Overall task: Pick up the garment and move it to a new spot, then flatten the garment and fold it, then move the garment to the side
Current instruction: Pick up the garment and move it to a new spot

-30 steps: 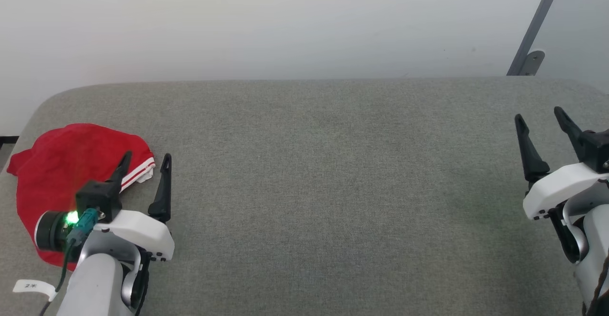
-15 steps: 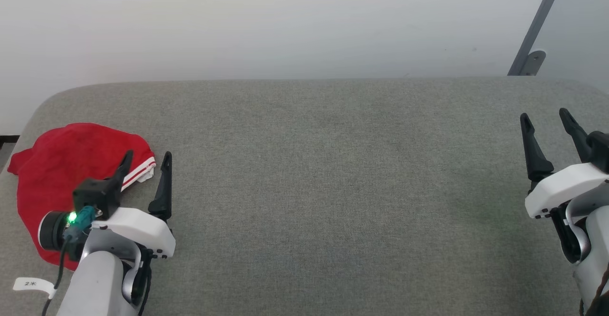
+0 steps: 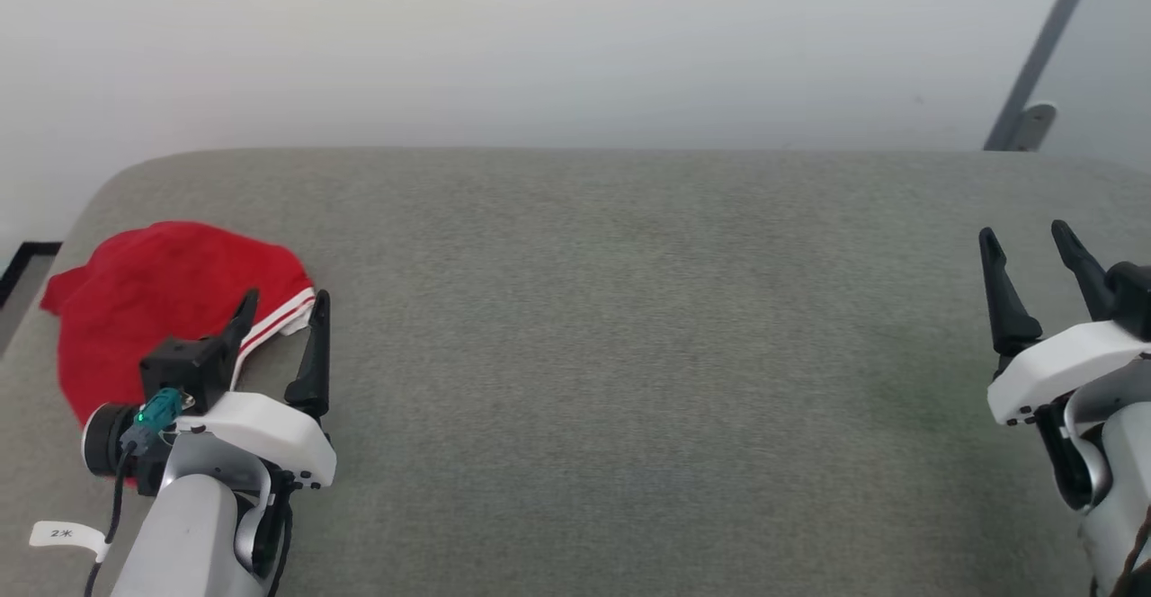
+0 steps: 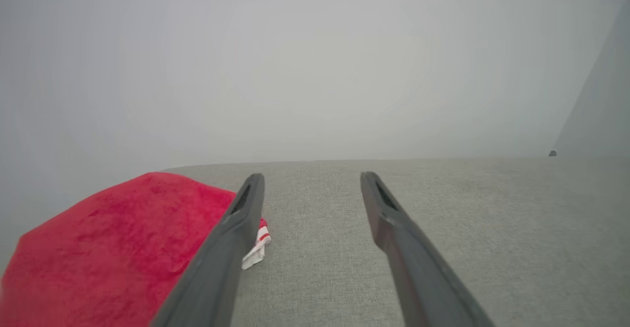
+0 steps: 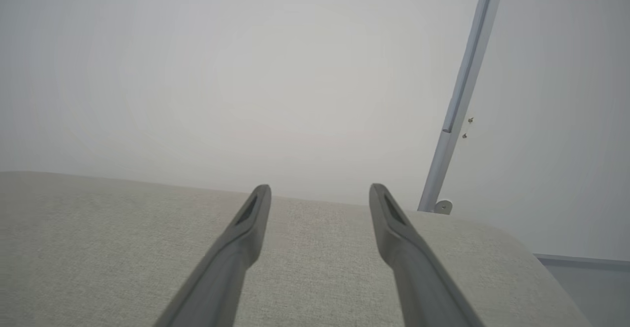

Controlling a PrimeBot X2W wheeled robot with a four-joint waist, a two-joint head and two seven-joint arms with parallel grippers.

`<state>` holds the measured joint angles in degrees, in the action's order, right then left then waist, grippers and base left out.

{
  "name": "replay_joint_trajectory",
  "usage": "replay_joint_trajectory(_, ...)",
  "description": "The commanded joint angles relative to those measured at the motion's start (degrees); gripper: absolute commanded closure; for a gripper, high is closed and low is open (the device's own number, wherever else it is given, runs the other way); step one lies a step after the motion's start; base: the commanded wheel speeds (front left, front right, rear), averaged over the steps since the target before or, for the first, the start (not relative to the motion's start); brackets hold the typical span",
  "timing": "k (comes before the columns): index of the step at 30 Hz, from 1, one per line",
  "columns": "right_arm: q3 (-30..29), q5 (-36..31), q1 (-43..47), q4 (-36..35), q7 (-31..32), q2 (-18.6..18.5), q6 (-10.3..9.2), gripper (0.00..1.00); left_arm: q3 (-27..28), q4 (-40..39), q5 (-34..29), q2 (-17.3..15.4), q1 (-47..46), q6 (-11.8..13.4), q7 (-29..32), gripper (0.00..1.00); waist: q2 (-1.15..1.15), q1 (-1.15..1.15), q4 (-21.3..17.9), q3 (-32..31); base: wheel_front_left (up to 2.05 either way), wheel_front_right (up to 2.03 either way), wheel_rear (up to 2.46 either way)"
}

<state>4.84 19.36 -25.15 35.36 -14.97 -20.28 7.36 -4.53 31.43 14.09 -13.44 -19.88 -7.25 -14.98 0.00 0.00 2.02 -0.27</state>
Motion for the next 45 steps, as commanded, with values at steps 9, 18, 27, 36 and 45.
replay_joint_trajectory(9,4.0,1.8,2.6,-1.2,-0.3,2.3,0.14,0.00,1.8,-0.7,0.0,0.5,1.3,0.8,-0.3,0.00,0.00,0.00,7.2,0.0,0.00,0.00,0.00)
replay_joint_trajectory(18,8.6,3.2,3.7,-2.4,-0.3,4.6,0.14,0.00,4.7,-2.0,0.7,2.6,4.0,2.6,-0.3,0.00,0.00,0.00,15.6,0.1,0.00,0.00,0.00)
replay_joint_trajectory(27,11.1,3.3,3.5,-3.1,-0.3,6.1,0.14,0.00,6.8,-3.9,0.5,4.2,7.1,3.4,-0.3,0.00,0.00,0.00,24.1,1.0,0.00,0.00,0.00)
replay_joint_trajectory(36,13.1,3.0,1.6,-3.4,-0.3,7.2,0.14,0.00,8.5,-7.3,0.7,5.4,10.1,4.9,-0.3,0.00,0.00,0.00,28.5,2.1,0.00,0.00,0.00)
replay_joint_trajectory(45,16.4,4.1,-1.7,-1.9,-0.3,8.3,0.14,0.00,10.3,-12.1,1.4,6.8,14.3,6.1,-0.3,0.00,0.00,0.00,29.0,3.1,0.00,0.00,0.00)
